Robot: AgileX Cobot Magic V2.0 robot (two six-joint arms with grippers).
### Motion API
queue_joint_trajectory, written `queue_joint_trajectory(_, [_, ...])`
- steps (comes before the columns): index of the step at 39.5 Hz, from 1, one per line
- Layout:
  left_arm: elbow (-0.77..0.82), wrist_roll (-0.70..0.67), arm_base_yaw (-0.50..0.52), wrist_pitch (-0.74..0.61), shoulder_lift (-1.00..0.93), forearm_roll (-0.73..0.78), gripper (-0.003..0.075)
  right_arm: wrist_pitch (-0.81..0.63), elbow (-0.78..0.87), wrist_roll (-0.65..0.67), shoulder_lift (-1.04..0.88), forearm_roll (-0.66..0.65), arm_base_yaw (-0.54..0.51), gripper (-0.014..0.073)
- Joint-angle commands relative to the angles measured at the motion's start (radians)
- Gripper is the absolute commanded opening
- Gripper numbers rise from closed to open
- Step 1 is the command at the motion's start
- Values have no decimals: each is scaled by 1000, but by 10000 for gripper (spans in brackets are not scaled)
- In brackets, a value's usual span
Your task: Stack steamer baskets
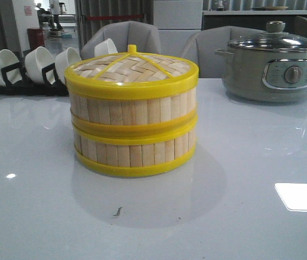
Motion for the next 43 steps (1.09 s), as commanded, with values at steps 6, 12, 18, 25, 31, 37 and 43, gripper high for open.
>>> queue_joint_trajectory(6, [-29,-8,2,-82,1,-3,85,-72,-30,-12,6,-4,-5,68])
queue_joint_trajectory(12, [-29,-8,2,-82,1,-3,85,-72,-30,-12,6,-4,-5,68])
queue_joint_trajectory(18, [-29,-8,2,-82,1,-3,85,-72,-30,-12,6,-4,-5,68])
queue_joint_trajectory(25, [-29,-8,2,-82,1,-3,85,-72,-30,-12,6,-4,-5,68])
queue_joint_trajectory(31, [-29,-8,2,-82,1,-3,85,-72,-30,-12,6,-4,-5,68])
queue_joint_trajectory(37, [-29,-8,2,-82,1,-3,85,-72,-30,-12,6,-4,-5,68])
queue_joint_trajectory(43, [-29,-8,29,-82,-10,8,85,-72,-30,-12,6,-4,-5,68])
